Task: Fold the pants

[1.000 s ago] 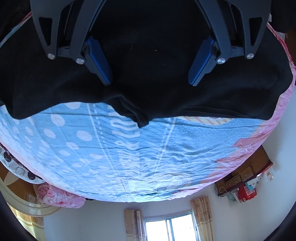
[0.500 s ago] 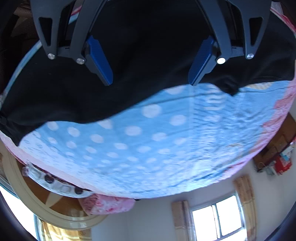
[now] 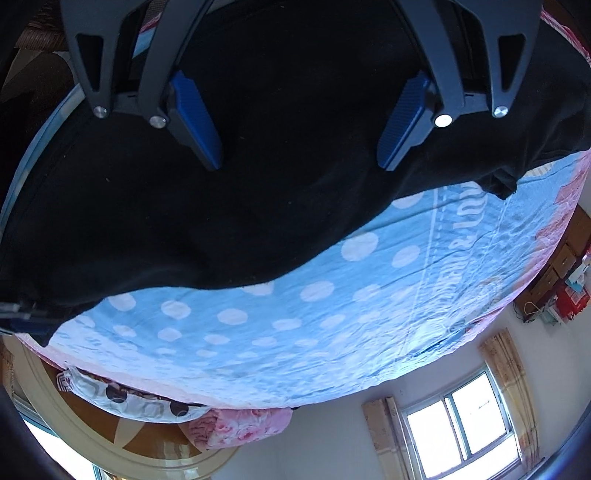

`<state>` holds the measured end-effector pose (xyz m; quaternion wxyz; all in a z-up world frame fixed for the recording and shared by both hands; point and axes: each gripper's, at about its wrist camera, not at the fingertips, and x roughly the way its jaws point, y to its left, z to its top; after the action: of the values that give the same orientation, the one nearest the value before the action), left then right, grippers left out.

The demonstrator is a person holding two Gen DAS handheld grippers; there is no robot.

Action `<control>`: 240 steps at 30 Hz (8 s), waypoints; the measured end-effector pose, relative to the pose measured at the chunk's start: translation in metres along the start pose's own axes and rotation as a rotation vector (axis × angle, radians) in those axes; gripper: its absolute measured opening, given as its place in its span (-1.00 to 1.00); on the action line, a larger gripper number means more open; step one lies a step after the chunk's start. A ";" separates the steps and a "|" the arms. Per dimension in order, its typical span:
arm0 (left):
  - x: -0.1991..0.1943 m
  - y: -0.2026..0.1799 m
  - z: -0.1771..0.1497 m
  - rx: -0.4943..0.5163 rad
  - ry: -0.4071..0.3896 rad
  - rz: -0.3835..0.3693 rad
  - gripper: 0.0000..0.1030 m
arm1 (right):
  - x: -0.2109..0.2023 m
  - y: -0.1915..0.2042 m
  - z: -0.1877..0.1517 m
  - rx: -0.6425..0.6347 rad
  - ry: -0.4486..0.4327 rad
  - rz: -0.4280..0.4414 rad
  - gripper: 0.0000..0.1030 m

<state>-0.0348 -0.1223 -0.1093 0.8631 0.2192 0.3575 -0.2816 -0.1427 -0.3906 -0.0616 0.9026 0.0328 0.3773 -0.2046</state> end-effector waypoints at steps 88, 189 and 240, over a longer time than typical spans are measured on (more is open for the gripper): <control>0.000 -0.007 -0.008 -0.049 0.046 -0.091 0.96 | -0.067 -0.152 -0.097 0.765 -0.262 0.177 -0.10; -0.063 0.199 -0.034 -0.428 -0.075 0.236 0.95 | -0.089 0.125 0.025 0.007 -0.335 0.375 -0.89; -0.008 0.153 -0.046 -0.432 0.081 -0.077 0.95 | 0.046 0.122 -0.013 0.201 0.071 0.387 -0.58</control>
<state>0.0355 0.0210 -0.1065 0.8636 0.0264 0.4518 -0.2222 -0.0746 -0.2925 -0.1144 0.9034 0.2016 0.3732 -0.0630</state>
